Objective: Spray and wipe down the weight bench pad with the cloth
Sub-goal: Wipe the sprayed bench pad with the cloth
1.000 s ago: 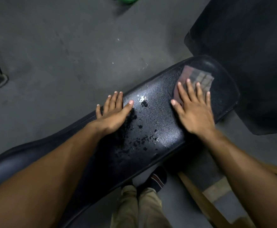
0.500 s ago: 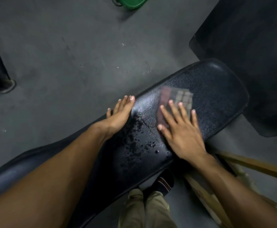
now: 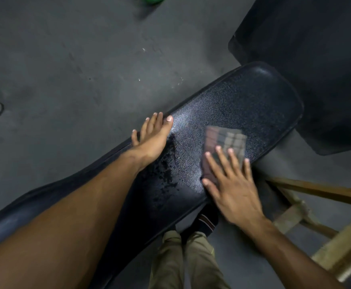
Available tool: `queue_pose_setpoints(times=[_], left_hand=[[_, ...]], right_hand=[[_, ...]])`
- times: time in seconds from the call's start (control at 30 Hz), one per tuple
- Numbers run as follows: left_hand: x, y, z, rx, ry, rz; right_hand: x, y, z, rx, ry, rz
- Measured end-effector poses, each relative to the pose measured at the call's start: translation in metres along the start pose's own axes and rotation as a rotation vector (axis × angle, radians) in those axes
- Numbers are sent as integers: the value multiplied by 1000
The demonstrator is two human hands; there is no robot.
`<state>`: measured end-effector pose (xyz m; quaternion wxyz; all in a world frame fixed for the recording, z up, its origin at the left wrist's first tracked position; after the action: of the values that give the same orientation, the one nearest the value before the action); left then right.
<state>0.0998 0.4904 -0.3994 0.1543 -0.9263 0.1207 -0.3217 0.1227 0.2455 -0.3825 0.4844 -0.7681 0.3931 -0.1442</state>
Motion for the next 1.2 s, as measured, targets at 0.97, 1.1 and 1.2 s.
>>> queue_pose_setpoints(times=[0.97, 1.1, 1.2], left_hand=[[-60, 12, -94, 447, 40, 481], [-88, 24, -117, 414, 2, 537], [-93, 29, -117, 421, 12, 574]], right_hand=[[-74, 8, 3, 17, -169, 34], [-50, 24, -28, -15, -170, -39], [-29, 14, -11, 1, -112, -32]])
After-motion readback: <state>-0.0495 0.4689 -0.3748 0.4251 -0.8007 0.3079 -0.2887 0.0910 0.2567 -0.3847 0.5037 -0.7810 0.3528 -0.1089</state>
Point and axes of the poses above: each hand's wrist, its own z-axis towards the middle knuckle, its own y-axis out of the palm, x = y × z, the point moved 7 cm from there along z, towards the middle knuckle, and after that the axes turned 7 degrees about -x, right-handed, at the moved point
